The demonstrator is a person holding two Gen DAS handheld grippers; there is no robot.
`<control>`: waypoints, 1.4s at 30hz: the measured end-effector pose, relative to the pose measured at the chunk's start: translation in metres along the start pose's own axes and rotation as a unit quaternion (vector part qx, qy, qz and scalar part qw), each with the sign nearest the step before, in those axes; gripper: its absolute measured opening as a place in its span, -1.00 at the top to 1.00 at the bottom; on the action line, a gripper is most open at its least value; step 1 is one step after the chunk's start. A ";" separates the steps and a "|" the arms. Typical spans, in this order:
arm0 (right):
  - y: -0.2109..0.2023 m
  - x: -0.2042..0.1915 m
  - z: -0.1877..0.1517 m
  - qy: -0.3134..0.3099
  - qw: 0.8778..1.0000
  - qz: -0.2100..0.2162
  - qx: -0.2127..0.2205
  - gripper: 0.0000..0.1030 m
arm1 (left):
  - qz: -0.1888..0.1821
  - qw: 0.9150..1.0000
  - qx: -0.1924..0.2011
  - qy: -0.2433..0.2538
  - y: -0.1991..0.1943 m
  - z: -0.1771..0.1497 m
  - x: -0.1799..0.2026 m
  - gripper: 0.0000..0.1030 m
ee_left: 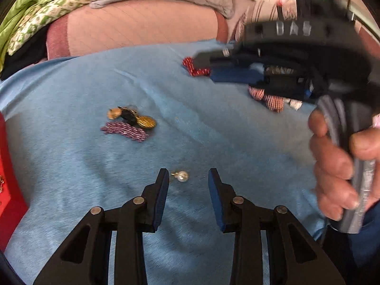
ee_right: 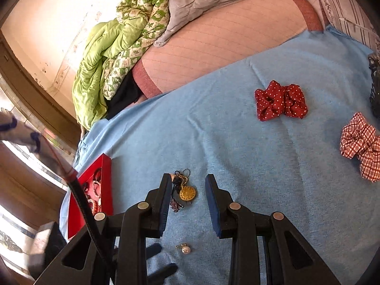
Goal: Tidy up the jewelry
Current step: 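Grasp the small pearl earring with the left tool while the right grasps the gold locket pendant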
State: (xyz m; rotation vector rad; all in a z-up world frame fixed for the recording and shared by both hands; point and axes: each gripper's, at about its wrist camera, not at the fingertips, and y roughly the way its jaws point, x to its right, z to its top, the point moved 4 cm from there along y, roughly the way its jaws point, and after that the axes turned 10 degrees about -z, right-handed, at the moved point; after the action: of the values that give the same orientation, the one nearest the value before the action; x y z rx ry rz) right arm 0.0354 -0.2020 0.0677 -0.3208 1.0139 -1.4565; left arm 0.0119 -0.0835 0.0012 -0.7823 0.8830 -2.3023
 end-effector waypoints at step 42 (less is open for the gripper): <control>0.097 -0.056 -0.034 -0.206 0.970 -0.101 -0.079 0.54 | 0.069 0.988 0.093 -0.105 -0.070 0.023 -0.090 0.80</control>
State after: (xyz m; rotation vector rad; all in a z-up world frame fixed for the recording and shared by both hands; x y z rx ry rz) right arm 0.0861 -0.1222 -0.0020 -0.8262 0.7729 -1.4119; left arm 0.0692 0.0109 0.0376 -0.8354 0.5989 -2.1006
